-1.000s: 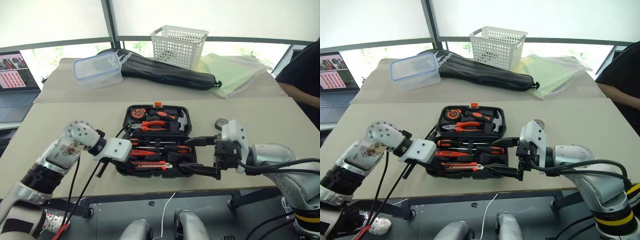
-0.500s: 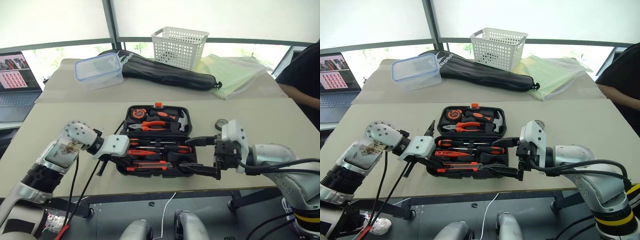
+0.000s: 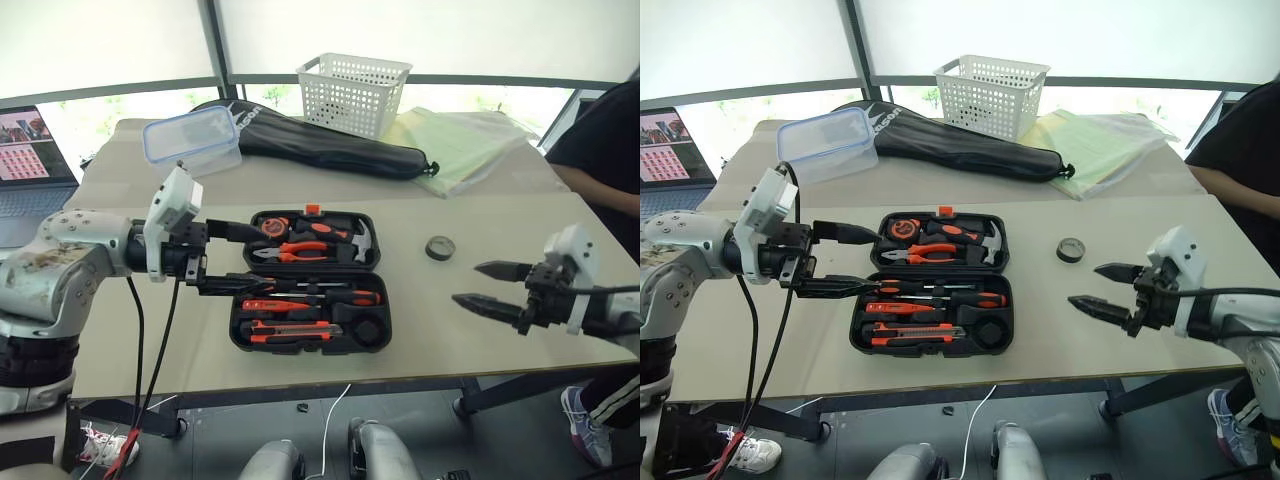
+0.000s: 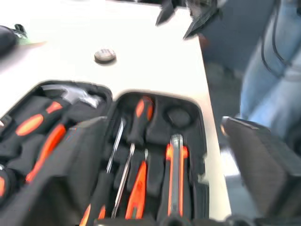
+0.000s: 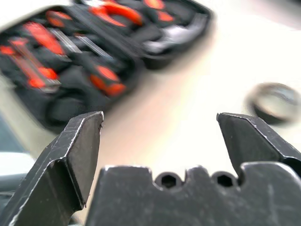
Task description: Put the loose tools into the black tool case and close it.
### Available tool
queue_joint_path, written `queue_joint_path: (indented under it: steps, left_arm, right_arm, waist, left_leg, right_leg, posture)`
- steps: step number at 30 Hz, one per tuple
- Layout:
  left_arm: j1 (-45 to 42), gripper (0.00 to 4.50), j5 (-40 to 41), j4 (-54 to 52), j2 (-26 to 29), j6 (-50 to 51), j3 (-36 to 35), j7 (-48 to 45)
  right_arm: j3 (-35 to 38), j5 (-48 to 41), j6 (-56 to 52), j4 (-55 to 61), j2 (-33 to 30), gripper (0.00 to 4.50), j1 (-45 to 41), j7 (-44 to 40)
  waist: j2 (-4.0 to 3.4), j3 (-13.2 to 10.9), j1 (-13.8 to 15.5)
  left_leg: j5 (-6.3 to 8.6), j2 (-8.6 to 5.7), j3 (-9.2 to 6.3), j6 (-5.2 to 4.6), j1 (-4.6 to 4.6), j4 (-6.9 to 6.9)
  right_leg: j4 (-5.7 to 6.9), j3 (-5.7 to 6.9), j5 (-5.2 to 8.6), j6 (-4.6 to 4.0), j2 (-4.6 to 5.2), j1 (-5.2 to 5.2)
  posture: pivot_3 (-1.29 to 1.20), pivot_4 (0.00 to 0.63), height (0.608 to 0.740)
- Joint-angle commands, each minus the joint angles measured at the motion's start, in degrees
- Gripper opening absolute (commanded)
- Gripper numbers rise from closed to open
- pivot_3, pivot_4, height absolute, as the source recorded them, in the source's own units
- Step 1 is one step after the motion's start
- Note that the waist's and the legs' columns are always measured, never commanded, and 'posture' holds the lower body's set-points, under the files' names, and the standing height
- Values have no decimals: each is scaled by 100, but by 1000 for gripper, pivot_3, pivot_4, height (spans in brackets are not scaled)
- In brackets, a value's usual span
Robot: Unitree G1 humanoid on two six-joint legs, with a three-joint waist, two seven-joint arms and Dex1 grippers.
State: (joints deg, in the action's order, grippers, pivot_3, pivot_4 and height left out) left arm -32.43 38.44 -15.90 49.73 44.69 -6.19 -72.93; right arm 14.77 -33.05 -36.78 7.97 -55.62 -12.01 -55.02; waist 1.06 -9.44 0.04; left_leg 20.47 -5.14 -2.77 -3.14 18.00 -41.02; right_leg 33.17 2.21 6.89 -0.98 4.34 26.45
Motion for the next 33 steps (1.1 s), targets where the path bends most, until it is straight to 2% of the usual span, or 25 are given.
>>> queue_joint_path:
  steps: [1, 6, 9, 15, 17, 18, 20, 21, 24, 25, 29, 31, 33]
  left_arm:
    - [93, 4431, 188, -445, -75, -7, -31, 244]
    - [168, 4431, -118, -530, -122, -411, 216, 365]
    - [247, 4431, -268, -569, -129, -636, 343, 414]
    - [273, 4431, -279, -634, -106, -706, 370, 551]
    - [274, 4500, -279, -633, -81, -718, 371, 568]
    - [272, 4500, -273, -640, -73, -717, 368, 578]
    - [257, 4500, -249, -659, -63, -695, 361, 600]
    - [252, 4500, -242, -671, -59, -691, 361, 607]
    - [242, 4500, -264, -658, -45, -723, 387, 604]
    - [240, 4500, -282, -648, -45, -739, 404, 598]
    - [254, 4500, -358, -616, -14, -823, 494, 546]
    - [285, 4500, -405, -601, 27, -878, 550, 481]
    - [365, 4500, -515, -582, 100, -990, 626, 364]
  right_arm:
    - [-894, 918, 612, -1116, 273, 4500, -1180, 95]
    - [-1831, 1906, 1099, -2699, 865, 4500, -2431, 165]
    - [-2142, 2364, 1462, -3592, 1218, 4500, -2937, 254]
    - [-2325, 2896, 1939, -4939, 1717, 4500, -3642, 465]
    - [-2313, 2975, 2069, -5205, 1802, 3952, -3749, 467]
    - [-2307, 3013, 2123, -5328, 1836, 3878, -3797, 487]
    - [-2288, 3093, 2241, -5547, 1884, 3020, -3883, 544]
    - [-2265, 3106, 2295, -5614, 1897, 2813, -3911, 552]
    - [-2198, 3111, 2432, -5750, 1909, 1630, -3970, 501]
    - [-2171, 3104, 2464, -5760, 1899, 1412, -3976, 465]
    - [-2051, 2960, 2441, -5456, 1800, 77, -3922, 131]
    - [-1955, 2630, 2174, -4792, 1723, 77, -3789, -388]
    - [-1924, 1996, 1588, -3428, 1561, 77, -3435, -1235]
  waist:
    - [1, -1, -63]
    - [2, -2, -73]
    - [2, -1, -56]
    - [0, -2, -72]
    - [0, -2, -81]
    - [0, -2, -85]
    - [0, -2, -91]
    - [0, -2, -95]
    - [-1, -2, -92]
    - [-1, -2, -90]
    - [-1, -2, -97]
    - [-1, -2, -98]
    - [-4, -3, -88]
  left_leg:
    - [0, 0, 1, 0, -7, 2]
    - [-5, 2, -3, 9, -11, 6]
    - [-7, 0, -7, 10, 21, 3]
    - [-7, -5, -5, 10, 50, 0]
    - [-7, -4, -5, 12, 49, 1]
    - [-8, -4, -5, 12, 49, 0]
    - [-9, -4, -5, 14, 46, -2]
    - [-9, -4, -4, 15, 45, -2]
    - [-10, -4, -5, 17, 45, -2]
    - [-10, -4, -5, 17, 45, -2]
    - [-10, -4, -5, 16, 46, 1]
    - [-10, -4, -5, 16, 46, 1]
    - [-10, -3, -7, 16, 49, 3]
  right_leg:
    - [0, -1, 0, 0, -1, -4]
    - [3, -1, -1, -5, -1, -3]
    - [0, 5, 0, -6, 2, 24]
    - [1, 11, -2, -6, 5, 58]
    - [1, 10, -2, -7, 4, 59]
    - [2, 9, -2, -7, 4, 59]
    - [3, 7, -3, -8, 4, 57]
    - [4, 6, -3, -9, 4, 56]
    - [7, 3, -4, -10, 4, 56]
    - [7, 3, -4, -10, 4, 57]
    - [4, 4, -4, -9, 4, 57]
    - [4, 4, -3, -10, 4, 58]
    - [4, 5, -3, -10, 3, 60]
  posture:
    - [0, 150, 740]
    - [0, 150, 740]
    - [0, 150, 740]
    - [0, 150, 740]
    - [0, 150, 740]
    - [0, 150, 740]
    - [0, 150, 740]
    - [0, 150, 740]
    - [0, 150, 740]
    - [0, 150, 740]
    - [0, 150, 740]
    - [0, 150, 740]
    - [0, 150, 740]
